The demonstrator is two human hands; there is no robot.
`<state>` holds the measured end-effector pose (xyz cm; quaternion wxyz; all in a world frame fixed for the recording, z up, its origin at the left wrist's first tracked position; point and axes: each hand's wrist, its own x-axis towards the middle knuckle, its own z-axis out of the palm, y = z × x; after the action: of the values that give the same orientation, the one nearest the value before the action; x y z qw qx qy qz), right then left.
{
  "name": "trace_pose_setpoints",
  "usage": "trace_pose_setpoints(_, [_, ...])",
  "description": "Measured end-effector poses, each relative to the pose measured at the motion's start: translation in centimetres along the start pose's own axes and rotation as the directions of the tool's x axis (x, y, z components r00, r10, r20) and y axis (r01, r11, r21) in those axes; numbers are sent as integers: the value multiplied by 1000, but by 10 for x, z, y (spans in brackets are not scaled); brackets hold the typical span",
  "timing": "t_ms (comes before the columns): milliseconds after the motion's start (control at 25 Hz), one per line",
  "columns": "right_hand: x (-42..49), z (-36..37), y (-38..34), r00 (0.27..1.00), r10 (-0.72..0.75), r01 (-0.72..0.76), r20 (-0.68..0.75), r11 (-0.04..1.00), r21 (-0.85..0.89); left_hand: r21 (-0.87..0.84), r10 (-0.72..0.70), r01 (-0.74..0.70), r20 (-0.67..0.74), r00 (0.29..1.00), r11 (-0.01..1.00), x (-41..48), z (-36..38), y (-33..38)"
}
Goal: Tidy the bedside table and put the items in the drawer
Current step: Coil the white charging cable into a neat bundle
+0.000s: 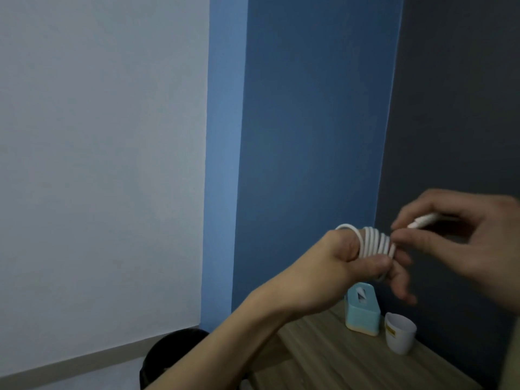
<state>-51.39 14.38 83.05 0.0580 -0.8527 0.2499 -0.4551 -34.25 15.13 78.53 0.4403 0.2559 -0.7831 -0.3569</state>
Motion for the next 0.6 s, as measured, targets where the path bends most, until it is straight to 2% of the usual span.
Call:
trace_pose_setpoints(120, [-1,9,2,994,15,-43,106,961,273,-13,1,-1,23,1000,1000,0,2,1])
trace_pose_setpoints(200, [-2,12,7,996,8,-46,89,899,436,19,7,-6,-6,1000,1000,1,0,-2])
trace_pose_setpoints(280, [-4,14,8,1000,-7,-1,14,865,502,20,4,-2,-87,996,1000,3,-3,-4])
trace_pose_setpoints(360, [-6,14,3,998,-26,49,-53,869,493,-1,21,-21,-152,988,1000,3,-4,-3])
trace_pose_setpoints(480, [-6,8,8,997,44,-8,-70,891,455,-62,45,-58,-186,982,996,0,-4,2])
trace_pose_setpoints(600, [-5,4,24,998,36,-31,-48,993,115,-96,42,-63,-208,977,993,-2,-5,4])
